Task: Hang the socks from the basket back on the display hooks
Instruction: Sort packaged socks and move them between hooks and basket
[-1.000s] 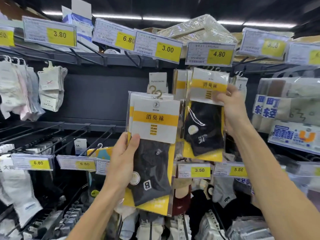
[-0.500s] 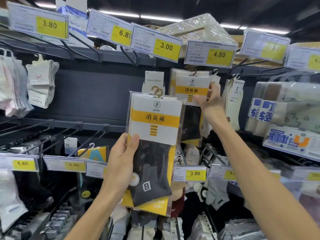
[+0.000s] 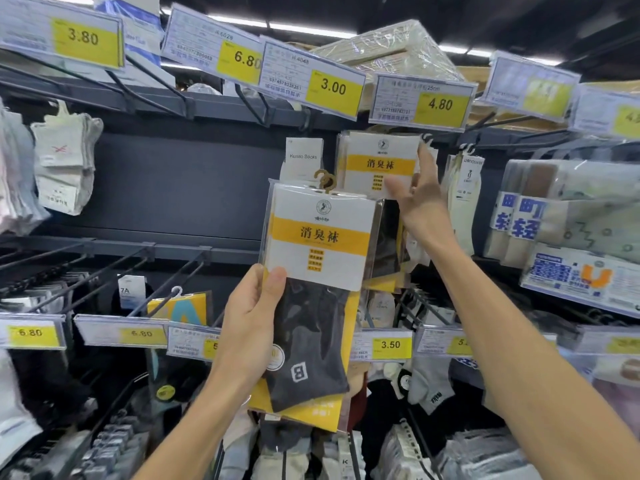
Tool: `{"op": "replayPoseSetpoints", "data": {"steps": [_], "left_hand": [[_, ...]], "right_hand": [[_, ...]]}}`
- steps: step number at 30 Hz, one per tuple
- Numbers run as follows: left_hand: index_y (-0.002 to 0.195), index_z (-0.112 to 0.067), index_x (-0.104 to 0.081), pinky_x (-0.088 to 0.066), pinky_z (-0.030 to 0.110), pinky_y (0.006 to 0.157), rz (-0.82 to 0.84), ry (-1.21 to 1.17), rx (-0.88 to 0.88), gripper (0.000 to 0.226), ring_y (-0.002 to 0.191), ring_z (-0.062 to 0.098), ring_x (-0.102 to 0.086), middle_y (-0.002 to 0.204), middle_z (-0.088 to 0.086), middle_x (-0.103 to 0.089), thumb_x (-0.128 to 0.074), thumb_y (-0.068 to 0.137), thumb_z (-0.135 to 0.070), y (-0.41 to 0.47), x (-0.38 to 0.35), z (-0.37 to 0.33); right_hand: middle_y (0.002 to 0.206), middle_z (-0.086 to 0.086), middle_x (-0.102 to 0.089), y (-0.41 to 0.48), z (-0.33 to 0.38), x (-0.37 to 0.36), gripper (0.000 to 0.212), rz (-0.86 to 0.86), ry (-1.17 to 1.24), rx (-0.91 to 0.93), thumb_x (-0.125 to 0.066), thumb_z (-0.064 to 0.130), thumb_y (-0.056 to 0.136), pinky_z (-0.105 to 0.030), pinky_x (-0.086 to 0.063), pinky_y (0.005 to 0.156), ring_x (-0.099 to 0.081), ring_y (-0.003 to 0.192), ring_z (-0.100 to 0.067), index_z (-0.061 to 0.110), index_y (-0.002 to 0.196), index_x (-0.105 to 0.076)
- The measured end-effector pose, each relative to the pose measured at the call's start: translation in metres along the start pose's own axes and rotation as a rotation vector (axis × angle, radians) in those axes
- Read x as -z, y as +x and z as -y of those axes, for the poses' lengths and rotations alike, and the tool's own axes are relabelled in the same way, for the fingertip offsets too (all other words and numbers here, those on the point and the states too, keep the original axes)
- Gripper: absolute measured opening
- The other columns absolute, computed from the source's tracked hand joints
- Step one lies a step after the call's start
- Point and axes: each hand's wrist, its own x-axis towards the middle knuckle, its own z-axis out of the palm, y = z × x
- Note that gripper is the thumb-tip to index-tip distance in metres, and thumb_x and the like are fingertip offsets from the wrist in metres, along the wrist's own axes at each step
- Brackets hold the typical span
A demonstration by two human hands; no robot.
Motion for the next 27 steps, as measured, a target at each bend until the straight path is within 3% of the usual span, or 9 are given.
{"op": "replayPoseSetpoints", "data": {"steps": [2, 5, 8, 10, 13, 17, 19, 23, 27], "left_hand": [[0.092, -0.024, -0.062, -0.056, 0.026, 0.067, -0.004, 0.017, -0.005, 0.052, 0.09, 0.01, -0.072, 0.097, -0.004, -0.075, -0.05, 0.083, -0.074, 0.0, 0.0, -0.001], [0.091, -0.02, -0.061, -0.058, 0.038, 0.077, -0.027, 0.021, -0.008, 0.059, 0.092, 0.016, -0.071, 0.096, -0.002, -0.075, -0.051, 0.081, -0.077, -0.001, 0.0, -0.003], [0.088, -0.022, -0.061, -0.057, 0.038, 0.077, -0.029, 0.021, -0.014, 0.056, 0.086, 0.013, -0.07, 0.092, -0.003, -0.074, -0.051, 0.082, -0.077, -0.001, 0.001, -0.004], [0.084, -0.022, -0.06, -0.054, 0.035, 0.073, -0.041, 0.02, -0.032, 0.055, 0.079, 0.011, -0.066, 0.088, 0.002, -0.071, -0.051, 0.082, -0.076, -0.002, 0.003, -0.005], [0.085, -0.012, -0.055, -0.048, 0.037, 0.068, -0.064, 0.027, -0.054, 0.071, 0.075, 0.015, -0.057, 0.09, 0.021, -0.061, -0.051, 0.078, -0.082, -0.003, 0.0, -0.007], [0.088, -0.007, -0.054, -0.049, 0.061, 0.076, -0.053, 0.051, -0.084, 0.066, 0.08, 0.038, -0.059, 0.089, 0.025, -0.06, -0.051, 0.083, -0.073, -0.004, -0.007, -0.008], [0.092, -0.019, -0.061, -0.051, 0.064, 0.081, -0.025, 0.049, -0.081, 0.053, 0.088, 0.033, -0.066, 0.09, 0.011, -0.069, -0.05, 0.085, -0.071, -0.004, -0.01, -0.008], [0.106, -0.043, -0.056, -0.052, 0.038, 0.075, 0.029, 0.357, -0.22, 0.036, 0.089, 0.001, -0.066, 0.098, -0.021, -0.072, -0.035, 0.092, -0.069, 0.001, -0.005, -0.006], [0.12, -0.039, -0.053, -0.046, 0.032, 0.089, 0.098, 0.839, -0.286, 0.044, 0.102, 0.004, -0.058, 0.112, -0.021, -0.065, -0.028, 0.092, -0.062, 0.004, 0.001, 0.006]], "right_hand": [[0.119, 0.026, -0.061, -0.002, 0.001, 0.002, 0.074, 0.016, -0.036, -0.019, -0.061, 0.025, 0.096, -0.008, -0.048, 0.08, -0.06, 0.1, 0.015, 0.037, 0.154, -0.016], [0.131, 0.008, -0.061, -0.008, 0.012, 0.006, 0.076, 0.012, -0.059, -0.033, -0.062, 0.022, 0.097, -0.03, -0.052, 0.095, -0.062, 0.111, -0.007, 0.03, 0.156, -0.015], [0.128, 0.01, -0.051, -0.036, 0.032, 0.008, 0.067, -0.108, -0.075, -0.029, -0.06, 0.029, 0.097, -0.039, -0.045, 0.107, -0.054, 0.12, -0.009, 0.024, 0.153, -0.023], [0.131, 0.02, -0.048, -0.072, 0.047, 0.008, 0.065, -0.183, 0.014, -0.007, -0.055, 0.052, 0.095, -0.03, -0.044, 0.108, -0.049, 0.122, 0.003, 0.028, 0.151, -0.03], [0.127, 0.024, -0.06, -0.128, 0.074, 0.0, 0.076, 0.053, 0.274, -0.026, -0.055, 0.073, 0.084, -0.015, -0.052, 0.088, -0.057, 0.117, 0.008, 0.039, 0.148, -0.033], [0.115, 0.018, -0.071, -0.143, 0.083, -0.012, 0.066, 0.228, 0.395, -0.067, -0.073, 0.031, 0.088, -0.013, -0.054, 0.08, -0.068, 0.104, -0.001, 0.031, 0.144, -0.038], [0.112, 0.011, -0.074, -0.137, 0.081, -0.011, 0.059, 0.237, 0.459, -0.116, -0.072, 0.013, 0.089, -0.02, -0.057, 0.081, -0.071, 0.104, -0.008, 0.027, 0.139, -0.043], [0.121, 0.0, -0.071, -0.109, 0.072, 0.009, 0.044, 0.06, 0.577, -0.181, -0.066, 0.008, 0.092, -0.039, -0.058, 0.091, -0.069, 0.11, -0.02, 0.021, 0.131, -0.051], [0.117, -0.007, -0.071, -0.064, 0.061, 0.025, 0.037, -0.066, 0.529, -0.277, -0.062, 0.004, 0.092, -0.045, -0.057, 0.092, -0.071, 0.103, -0.023, 0.017, 0.125, -0.053]]}}
